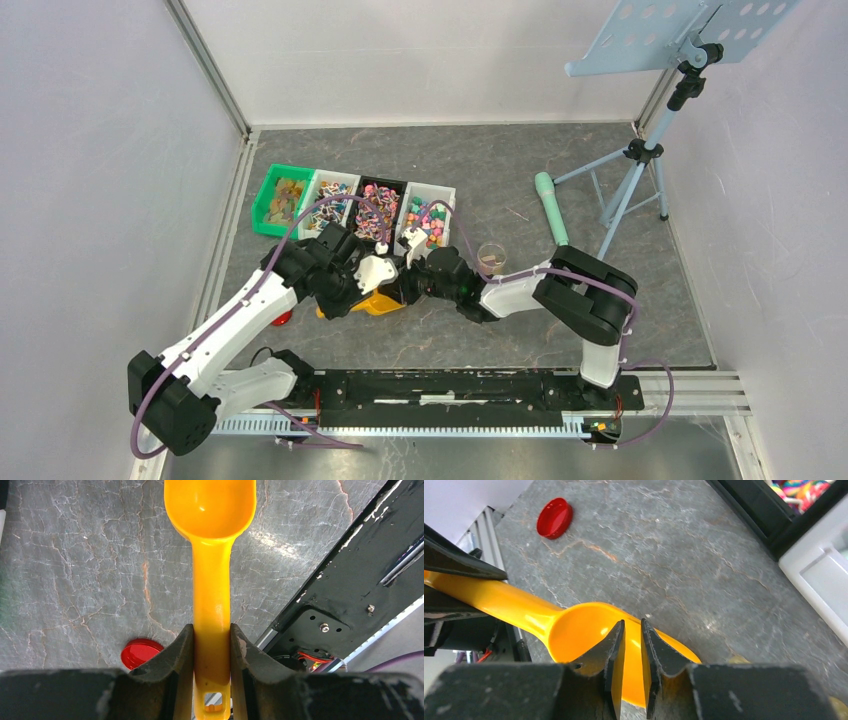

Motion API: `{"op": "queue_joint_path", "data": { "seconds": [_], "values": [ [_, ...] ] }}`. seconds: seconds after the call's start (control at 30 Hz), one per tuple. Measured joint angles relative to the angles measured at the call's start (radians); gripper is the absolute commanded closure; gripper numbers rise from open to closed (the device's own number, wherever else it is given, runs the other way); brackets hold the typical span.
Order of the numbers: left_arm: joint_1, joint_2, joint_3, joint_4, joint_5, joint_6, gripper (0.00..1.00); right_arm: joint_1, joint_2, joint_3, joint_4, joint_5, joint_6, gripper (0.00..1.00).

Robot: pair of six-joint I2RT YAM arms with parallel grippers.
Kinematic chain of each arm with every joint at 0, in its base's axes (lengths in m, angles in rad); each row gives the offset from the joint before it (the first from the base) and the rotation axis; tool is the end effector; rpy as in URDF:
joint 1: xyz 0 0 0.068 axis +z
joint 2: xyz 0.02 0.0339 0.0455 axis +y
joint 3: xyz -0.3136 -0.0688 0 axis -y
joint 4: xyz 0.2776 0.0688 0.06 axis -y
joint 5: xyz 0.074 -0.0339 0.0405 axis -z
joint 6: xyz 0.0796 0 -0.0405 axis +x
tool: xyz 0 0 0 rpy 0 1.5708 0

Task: Pack the candies
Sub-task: Scoop the fake candies from the center of the board.

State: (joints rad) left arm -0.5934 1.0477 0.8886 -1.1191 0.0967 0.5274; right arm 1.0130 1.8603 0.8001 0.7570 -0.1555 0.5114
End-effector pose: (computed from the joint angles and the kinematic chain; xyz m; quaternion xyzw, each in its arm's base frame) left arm 0.1542 -0.1132 0.2537 0.5312 0.8333 -0.0526 0.1439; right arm 0.2241 0.3826 0.1556 -0.2439 0.7668 0.4530 0.3838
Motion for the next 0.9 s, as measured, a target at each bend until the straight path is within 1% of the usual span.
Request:
{"op": "queue_joint_path", "data": {
  "seconds": [0.17,0.37,0.67,0.77,0.9],
  "values": [
    [0.000,-0.002,-0.008,0.004,-0.011,-0.011,0.98,-0.010,-0.056,-0.035,-0.089,0.062,-0.031,0.76],
    [0.000,-0.005,-0.025,0.019,-0.047,-0.033,0.98,-0.021,-0.152,-0.047,-0.243,0.208,-0.118,0.76],
    [0.000,-0.001,-0.045,0.068,-0.018,-0.045,0.98,-0.021,-0.177,-0.075,-0.438,0.340,-0.186,0.77],
    [0.000,0.006,-0.045,0.079,-0.012,-0.045,0.98,-0.021,-0.177,-0.076,-0.468,0.367,-0.190,0.81],
    [0.000,0.012,-0.045,0.082,-0.008,-0.046,0.98,-0.020,-0.177,-0.076,-0.499,0.404,-0.194,0.83]
  ]
}}
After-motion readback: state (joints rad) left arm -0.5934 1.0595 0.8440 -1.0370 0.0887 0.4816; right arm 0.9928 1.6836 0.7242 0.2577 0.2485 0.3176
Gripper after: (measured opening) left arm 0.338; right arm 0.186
